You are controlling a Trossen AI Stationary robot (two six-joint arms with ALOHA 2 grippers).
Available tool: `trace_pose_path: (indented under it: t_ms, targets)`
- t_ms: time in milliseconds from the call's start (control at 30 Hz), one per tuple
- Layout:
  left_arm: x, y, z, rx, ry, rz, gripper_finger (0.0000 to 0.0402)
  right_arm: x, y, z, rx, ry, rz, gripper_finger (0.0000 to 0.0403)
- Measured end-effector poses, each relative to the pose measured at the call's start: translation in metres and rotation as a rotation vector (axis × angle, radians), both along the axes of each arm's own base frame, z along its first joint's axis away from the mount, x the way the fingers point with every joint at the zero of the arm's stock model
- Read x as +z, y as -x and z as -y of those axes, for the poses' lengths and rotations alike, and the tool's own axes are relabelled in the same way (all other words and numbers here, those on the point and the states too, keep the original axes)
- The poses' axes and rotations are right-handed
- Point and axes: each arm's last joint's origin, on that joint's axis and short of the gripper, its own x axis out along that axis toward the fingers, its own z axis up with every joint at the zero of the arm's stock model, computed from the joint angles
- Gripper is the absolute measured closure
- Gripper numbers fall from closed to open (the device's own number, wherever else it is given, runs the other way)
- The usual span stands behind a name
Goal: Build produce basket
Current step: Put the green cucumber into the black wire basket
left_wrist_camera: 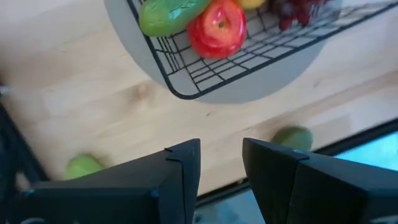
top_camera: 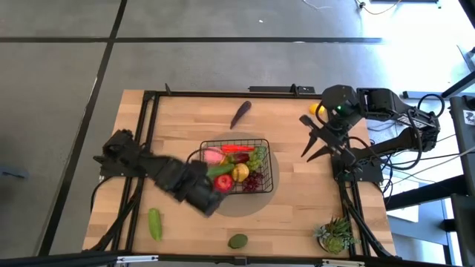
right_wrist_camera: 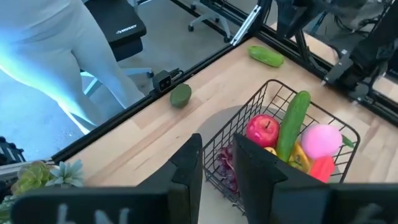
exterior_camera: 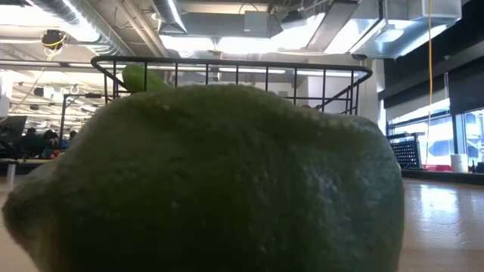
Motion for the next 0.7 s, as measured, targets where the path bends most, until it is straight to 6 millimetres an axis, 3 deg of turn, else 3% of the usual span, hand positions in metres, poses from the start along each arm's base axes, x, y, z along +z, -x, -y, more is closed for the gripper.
trace_pose_path:
  t_ms: [267, 367, 467, 700]
  targets:
    - [-0.006, 0.031, 0.053, 0.079, -0.084, 0.114, 0.0294, 0.001, -0.001, 0.0, 0.011, 0.013, 0.02, 0.0319]
    - [-0.019, 0.04, 0.066, 0.163, -0.063, 0.091, 0.0294, 0.001, -0.001, 0.0, 0.011, 0.013, 0.021, 0.0319]
    - [-0.034, 0.051, 0.078, 0.256, -0.029, 0.032, 0.0294, 0.002, -0.002, 0.0, 0.01, 0.014, 0.039, 0.0319]
    - [-0.076, 0.071, 0.09, 0.218, -0.037, -0.22, 0.0294, 0.0, -0.013, 0.001, 0.011, 0.018, 0.06, 0.0319]
